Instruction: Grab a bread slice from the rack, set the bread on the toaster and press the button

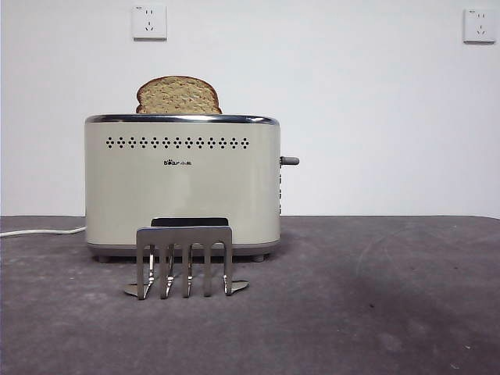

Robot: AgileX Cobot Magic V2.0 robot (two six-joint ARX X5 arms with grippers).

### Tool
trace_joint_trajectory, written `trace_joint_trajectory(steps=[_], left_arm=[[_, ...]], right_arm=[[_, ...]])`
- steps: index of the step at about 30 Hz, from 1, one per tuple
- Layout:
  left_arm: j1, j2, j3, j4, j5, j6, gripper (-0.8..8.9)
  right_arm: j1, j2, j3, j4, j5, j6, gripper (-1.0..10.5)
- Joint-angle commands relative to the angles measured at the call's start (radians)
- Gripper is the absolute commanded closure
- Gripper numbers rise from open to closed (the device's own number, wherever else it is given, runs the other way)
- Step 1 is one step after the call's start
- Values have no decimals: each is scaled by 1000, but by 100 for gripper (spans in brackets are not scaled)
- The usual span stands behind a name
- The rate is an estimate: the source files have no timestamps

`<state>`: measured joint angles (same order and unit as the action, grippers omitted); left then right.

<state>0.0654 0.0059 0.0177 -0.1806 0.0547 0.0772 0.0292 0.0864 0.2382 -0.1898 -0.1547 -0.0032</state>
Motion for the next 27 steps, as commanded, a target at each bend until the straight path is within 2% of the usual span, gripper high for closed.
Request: trace_joint_trajectory(steps=[1,14,27], left_arm=[[3,-4,-14,0,-2,-6,817],[3,-4,-14,0,-2,-6,817],[3,-4,-14,0,-2,-6,817]], right_arm=[[14,-24,-54,8,4,13,946],[26,-85,-186,8,0,15,946],[27,-85,-232,21,1,58,946]])
